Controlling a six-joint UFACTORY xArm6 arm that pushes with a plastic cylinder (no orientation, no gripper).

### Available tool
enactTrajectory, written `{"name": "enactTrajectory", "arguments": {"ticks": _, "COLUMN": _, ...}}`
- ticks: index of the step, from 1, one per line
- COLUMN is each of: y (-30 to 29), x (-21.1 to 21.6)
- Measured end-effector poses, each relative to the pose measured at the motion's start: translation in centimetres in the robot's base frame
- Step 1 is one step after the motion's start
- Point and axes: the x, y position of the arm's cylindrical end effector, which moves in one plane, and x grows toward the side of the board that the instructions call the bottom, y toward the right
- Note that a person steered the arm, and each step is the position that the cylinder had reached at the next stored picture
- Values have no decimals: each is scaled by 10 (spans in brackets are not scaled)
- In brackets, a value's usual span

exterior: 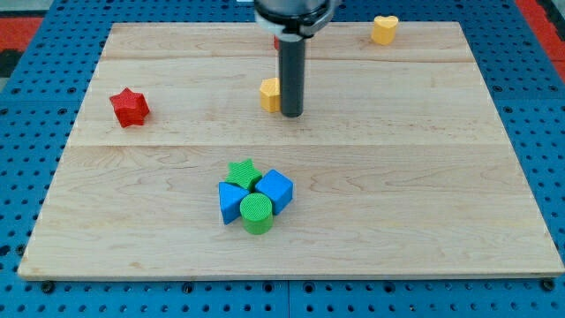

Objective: Push the yellow hexagon towards the red circle

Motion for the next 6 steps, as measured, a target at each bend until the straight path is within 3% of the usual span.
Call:
{"name": "enactTrajectory", "arguments": {"ticks": 1, "y": -37, "x": -30}}
{"name": "enactTrajectory", "arguments": {"ticks": 2, "y": -46, "x": -2}}
{"name": "enactTrajectory", "arguments": {"ticks": 3, "y": -64, "x": -34}}
{"name": "enactTrajectory", "arguments": {"ticks": 4, "y": 18, "x": -65}}
{"name": "enactTrajectory", "arguments": {"ticks": 5, "y": 20, "x": -48}}
{"name": "enactTrajectory", "arguments": {"ticks": 6, "y": -51, "x": 16}}
